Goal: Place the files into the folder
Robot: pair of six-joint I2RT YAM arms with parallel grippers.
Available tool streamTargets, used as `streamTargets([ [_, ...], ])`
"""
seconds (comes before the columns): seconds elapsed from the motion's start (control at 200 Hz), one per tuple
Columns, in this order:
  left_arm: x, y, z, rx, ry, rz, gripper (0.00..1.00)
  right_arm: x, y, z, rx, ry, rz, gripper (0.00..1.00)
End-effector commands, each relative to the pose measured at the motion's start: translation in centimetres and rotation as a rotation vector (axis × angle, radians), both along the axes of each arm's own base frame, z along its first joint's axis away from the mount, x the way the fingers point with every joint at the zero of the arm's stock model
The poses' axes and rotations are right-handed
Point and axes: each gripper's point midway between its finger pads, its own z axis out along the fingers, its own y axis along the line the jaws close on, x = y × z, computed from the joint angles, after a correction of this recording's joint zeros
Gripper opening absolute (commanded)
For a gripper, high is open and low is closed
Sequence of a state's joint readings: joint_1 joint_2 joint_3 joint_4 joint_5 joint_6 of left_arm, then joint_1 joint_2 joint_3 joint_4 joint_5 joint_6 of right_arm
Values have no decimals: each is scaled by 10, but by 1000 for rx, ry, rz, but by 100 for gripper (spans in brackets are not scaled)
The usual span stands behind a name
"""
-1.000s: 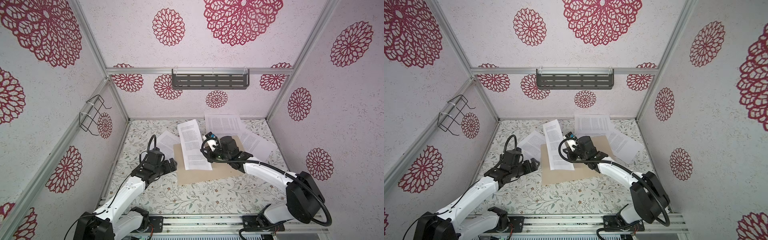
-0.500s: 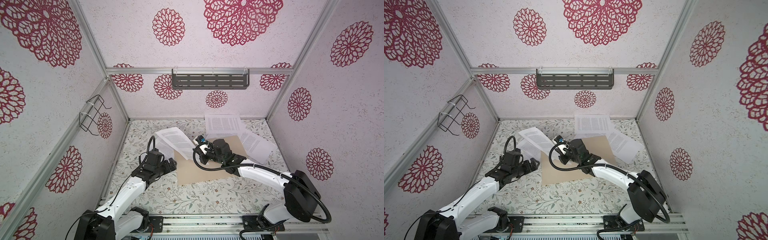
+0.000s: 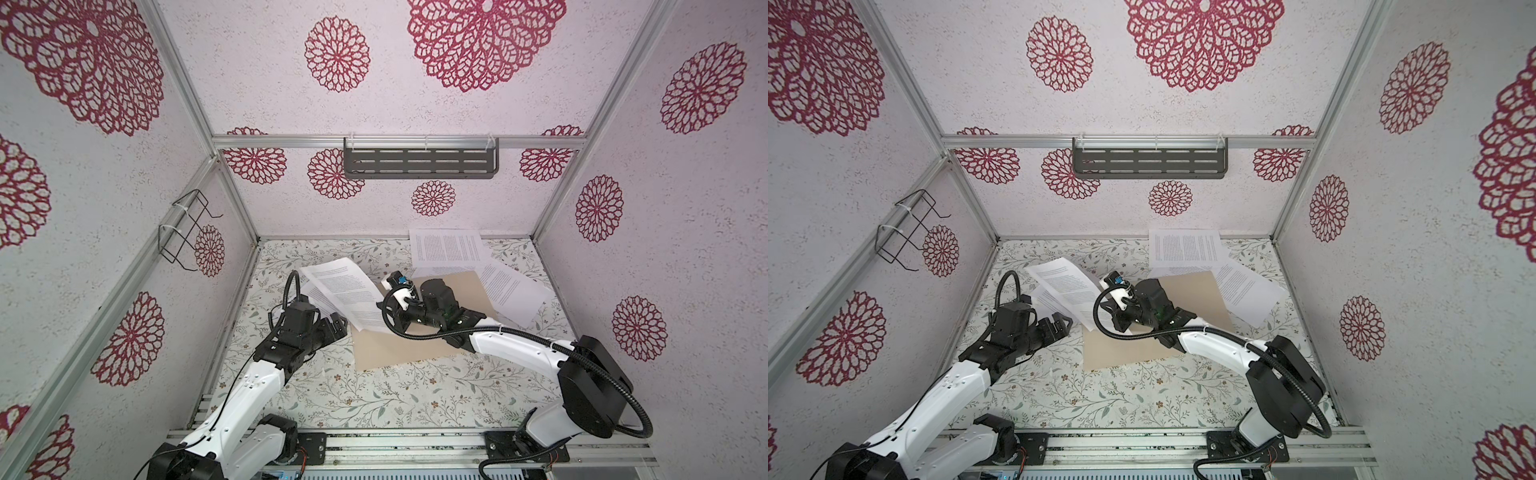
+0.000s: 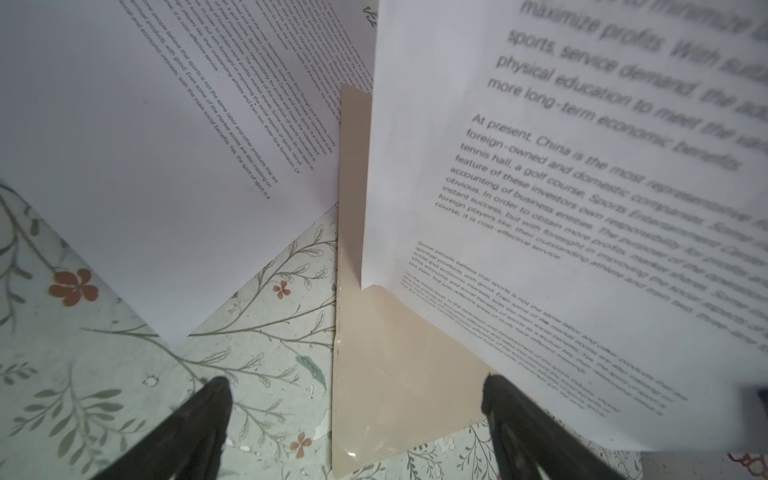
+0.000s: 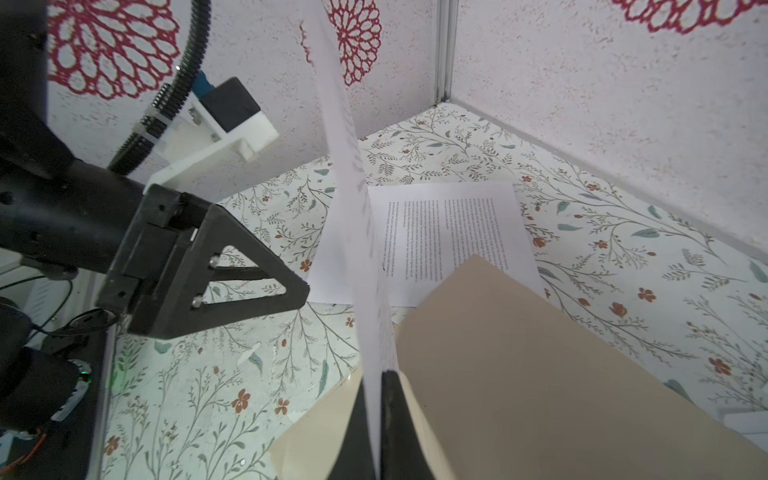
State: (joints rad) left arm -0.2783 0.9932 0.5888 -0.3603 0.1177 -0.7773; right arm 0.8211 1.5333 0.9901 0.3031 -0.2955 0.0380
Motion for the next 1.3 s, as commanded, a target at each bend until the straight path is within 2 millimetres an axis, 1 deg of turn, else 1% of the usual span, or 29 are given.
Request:
streamTargets([
  [0.0, -3, 6, -2, 12, -2, 10, 97, -6, 7, 13, 62, 23, 36, 0],
  [0.125, -3, 7, 0, 11, -6, 12, 97, -11, 6, 8, 53, 48, 54, 0],
  [0.21, -3, 9, 0, 11, -7, 19, 97, -9, 2, 7, 44, 39, 30, 0],
  [0.28, -2, 8, 0, 6, -8, 15, 97, 3, -6, 5, 28, 29, -28, 0],
  [0.425, -2, 8, -3, 8, 4, 13, 97, 29, -22, 11, 5, -34, -134, 0],
  [0.57, -2, 8, -5, 8, 8, 16, 97, 41, -22, 19, 3, -81, -159, 0],
  [0.75, -2, 8, -5, 7, 10, 13, 97, 55, -19, 17, -12, -103, -168, 0],
  [0.891, -2, 9, -5, 12, 11, 15, 97, 52, -9, 14, -6, -82, -121, 0],
  [0.986, -2, 9, -6, 11, 14, 13, 97, 43, -3, 12, 10, -62, -80, 0],
  [1.296, 1, 9, -5, 1, 9, 14, 97, 18, 2, 12, 53, -1, 12, 0],
])
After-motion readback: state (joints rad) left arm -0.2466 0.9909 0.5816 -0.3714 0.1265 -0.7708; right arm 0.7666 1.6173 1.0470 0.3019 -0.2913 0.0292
